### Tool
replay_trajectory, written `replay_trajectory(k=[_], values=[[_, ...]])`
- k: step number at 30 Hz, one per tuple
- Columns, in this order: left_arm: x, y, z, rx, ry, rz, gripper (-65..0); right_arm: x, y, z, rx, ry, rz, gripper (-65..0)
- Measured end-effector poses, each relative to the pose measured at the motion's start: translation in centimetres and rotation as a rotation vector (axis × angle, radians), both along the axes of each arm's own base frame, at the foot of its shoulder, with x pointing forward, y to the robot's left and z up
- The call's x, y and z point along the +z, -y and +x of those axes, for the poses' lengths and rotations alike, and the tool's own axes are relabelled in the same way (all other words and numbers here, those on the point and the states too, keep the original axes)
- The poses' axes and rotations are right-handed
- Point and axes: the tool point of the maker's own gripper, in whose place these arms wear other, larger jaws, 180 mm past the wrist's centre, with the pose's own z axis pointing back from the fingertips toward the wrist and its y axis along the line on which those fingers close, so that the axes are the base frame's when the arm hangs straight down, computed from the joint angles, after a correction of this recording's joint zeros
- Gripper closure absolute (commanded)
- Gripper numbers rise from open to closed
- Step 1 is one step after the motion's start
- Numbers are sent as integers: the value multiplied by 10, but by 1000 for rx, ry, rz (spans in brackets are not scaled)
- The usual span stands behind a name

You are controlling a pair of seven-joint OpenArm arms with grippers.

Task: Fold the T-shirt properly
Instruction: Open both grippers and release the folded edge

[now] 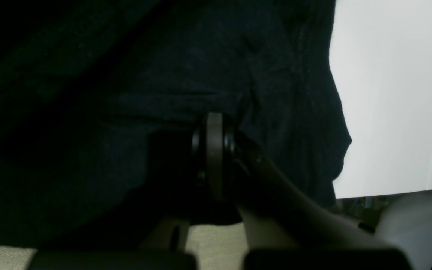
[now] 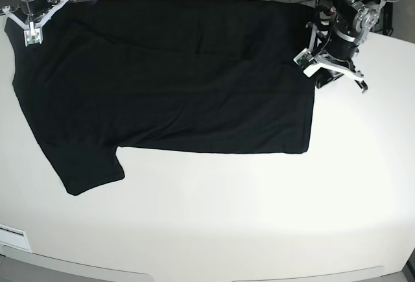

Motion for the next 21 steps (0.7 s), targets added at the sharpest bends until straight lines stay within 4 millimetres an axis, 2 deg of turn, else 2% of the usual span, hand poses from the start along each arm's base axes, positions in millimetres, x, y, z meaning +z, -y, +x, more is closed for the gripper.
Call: replay_trajectory(k=[3,5,6,9,13,17,21], values=[[1,10,4,-29,-16,-57,0,1,-2,-2,2,-9,3,0],[-6,25,-1,-84,-82,-123,0,1,-3,-2,4,-10,3,0],[-12,25,-2,-86,-114,-134,0,1,-3,-2,4,-10,4,0],[-30,15,0,-56,-182,-130,0,1,-3,-2,4,-10,4,0],[-32,5,11,-34,-177,-118,0,1,-3,-2,4,-12,4,0],[-43,3,8,-47,-230,-135,0,1,-4,-3,4,-15,7,0],[-45,-9,22,-26,-214,-130,0,1,-4,-3,4,-16,9,0]])
